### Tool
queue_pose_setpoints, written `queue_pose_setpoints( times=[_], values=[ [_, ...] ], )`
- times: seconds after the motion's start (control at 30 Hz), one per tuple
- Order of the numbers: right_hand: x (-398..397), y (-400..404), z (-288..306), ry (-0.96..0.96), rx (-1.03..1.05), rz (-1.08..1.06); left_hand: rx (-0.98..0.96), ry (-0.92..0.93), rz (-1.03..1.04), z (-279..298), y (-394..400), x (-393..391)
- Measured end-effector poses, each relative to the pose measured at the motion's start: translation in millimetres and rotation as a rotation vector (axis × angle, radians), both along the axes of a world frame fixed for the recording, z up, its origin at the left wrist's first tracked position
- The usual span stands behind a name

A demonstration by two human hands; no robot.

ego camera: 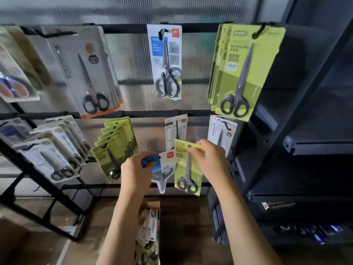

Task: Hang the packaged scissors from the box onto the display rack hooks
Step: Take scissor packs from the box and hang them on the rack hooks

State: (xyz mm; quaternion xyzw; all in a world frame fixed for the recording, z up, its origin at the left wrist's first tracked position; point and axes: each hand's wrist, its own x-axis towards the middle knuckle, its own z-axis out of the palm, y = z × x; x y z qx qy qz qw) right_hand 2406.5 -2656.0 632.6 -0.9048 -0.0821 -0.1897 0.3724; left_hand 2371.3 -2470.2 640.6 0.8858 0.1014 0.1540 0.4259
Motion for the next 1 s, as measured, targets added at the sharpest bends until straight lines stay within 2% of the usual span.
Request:
queue_pose_setpoints(
  times=[0.2, 0.6, 1.0],
  values=[
    [5.0, 11.1, 9.5, 0.012, 0.038, 0.027, -0.045, -0.064, -0.023, 15.1, 9.9, 0.8],
    [10.7, 30.7, -33.6, 0.207, -0.011, 0.154, -0.149, 0.028, -0.022, -10.2, 32.3, -5.9],
    [17.9, -16.6, -61.0, 0.3, -0.064, 0.005, -0.164, 0.057, -0.052, -31.4, -4.7, 25.3]
  ],
)
